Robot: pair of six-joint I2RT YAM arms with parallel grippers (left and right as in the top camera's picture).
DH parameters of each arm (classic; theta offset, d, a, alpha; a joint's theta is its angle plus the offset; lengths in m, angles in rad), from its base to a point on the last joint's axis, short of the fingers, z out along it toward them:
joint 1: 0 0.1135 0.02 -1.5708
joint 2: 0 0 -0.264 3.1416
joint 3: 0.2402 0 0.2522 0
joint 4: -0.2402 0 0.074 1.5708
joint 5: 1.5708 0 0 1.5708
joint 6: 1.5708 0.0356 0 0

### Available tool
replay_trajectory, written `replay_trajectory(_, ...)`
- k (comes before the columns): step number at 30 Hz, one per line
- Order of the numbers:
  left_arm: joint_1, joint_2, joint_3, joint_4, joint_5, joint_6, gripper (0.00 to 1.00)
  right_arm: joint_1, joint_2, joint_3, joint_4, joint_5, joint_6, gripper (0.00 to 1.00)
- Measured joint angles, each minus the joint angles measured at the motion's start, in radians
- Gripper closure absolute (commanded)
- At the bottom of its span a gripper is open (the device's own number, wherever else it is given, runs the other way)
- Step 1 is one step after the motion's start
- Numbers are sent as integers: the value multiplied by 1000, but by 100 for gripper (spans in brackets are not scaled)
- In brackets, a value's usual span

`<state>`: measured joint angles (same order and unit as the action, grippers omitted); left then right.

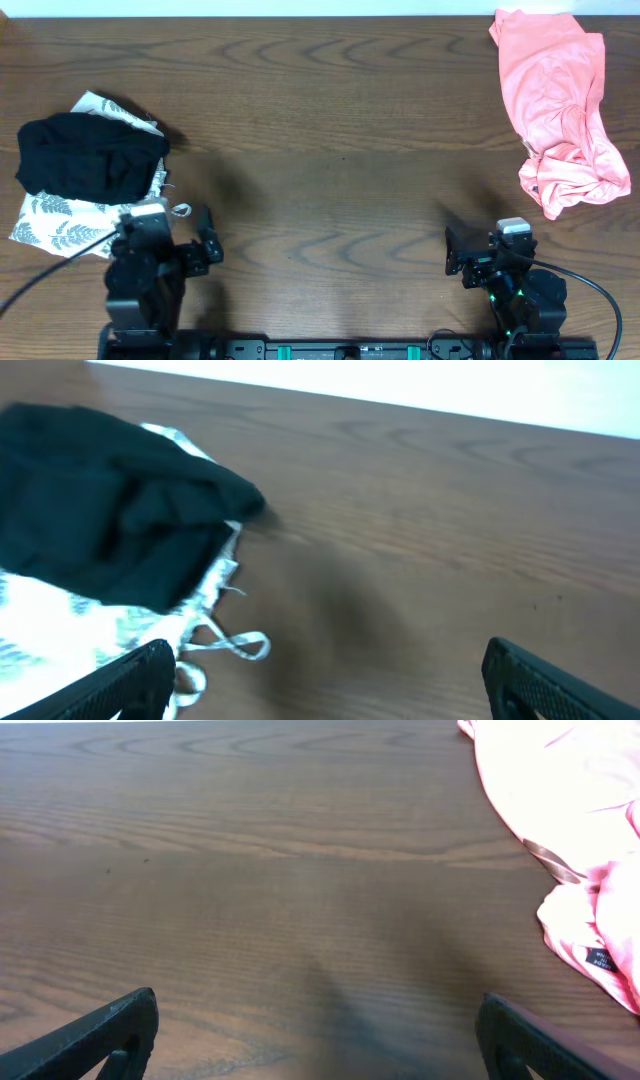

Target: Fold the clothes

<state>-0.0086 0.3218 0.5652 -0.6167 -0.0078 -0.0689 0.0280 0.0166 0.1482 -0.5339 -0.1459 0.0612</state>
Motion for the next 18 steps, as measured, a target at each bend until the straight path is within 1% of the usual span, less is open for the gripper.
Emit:
replay_trajectory(5, 14, -89, -196, 140, 49, 14, 2, 0, 0, 0, 0, 0, 0, 1)
replay_trajectory(10, 14, -143, -337, 247, 82, 18, 2, 0, 0, 0, 0, 0, 0, 1)
replay_trajectory(18, 14, -253, -441, 286, 92, 18, 2, 0, 0, 0, -1, 0, 3, 1)
